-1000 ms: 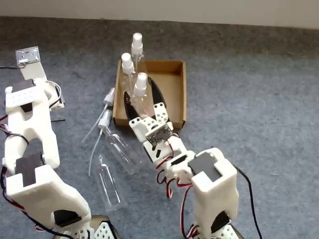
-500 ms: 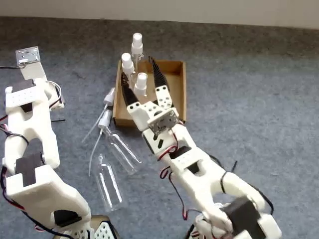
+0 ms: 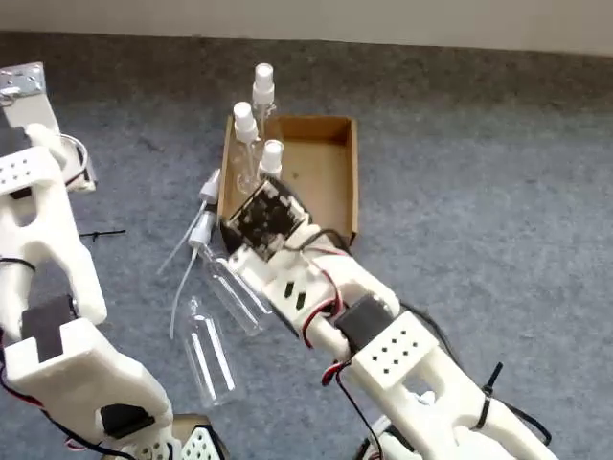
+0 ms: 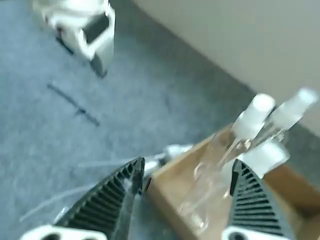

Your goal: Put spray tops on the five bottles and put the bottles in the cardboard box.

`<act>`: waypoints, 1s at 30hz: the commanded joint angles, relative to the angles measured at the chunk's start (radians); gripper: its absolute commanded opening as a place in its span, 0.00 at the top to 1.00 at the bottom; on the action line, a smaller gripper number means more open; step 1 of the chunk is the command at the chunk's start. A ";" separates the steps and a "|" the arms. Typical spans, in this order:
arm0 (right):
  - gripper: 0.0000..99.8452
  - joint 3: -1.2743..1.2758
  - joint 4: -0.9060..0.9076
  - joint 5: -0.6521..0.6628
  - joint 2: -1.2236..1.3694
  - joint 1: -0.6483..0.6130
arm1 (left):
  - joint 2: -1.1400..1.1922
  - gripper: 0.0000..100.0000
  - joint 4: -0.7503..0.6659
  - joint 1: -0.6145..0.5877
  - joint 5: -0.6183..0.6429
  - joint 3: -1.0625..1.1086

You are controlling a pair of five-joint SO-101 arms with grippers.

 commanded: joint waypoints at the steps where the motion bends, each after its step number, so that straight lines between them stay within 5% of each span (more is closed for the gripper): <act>1: 0.77 0.093 0.084 0.008 -0.008 -0.073 | -0.007 0.87 0.091 -0.065 -0.068 -0.139; 11: 0.77 -0.387 0.432 0.008 0.466 -0.148 | -0.007 0.87 0.100 -0.085 -0.117 -0.139; 26: 0.77 -0.526 0.438 0.008 0.817 -0.143 | -0.007 0.87 0.094 -0.143 -0.157 -0.147; 30: 0.90 -0.519 0.440 0.006 0.820 -0.140 | -0.007 0.87 0.092 -0.139 -0.157 -0.148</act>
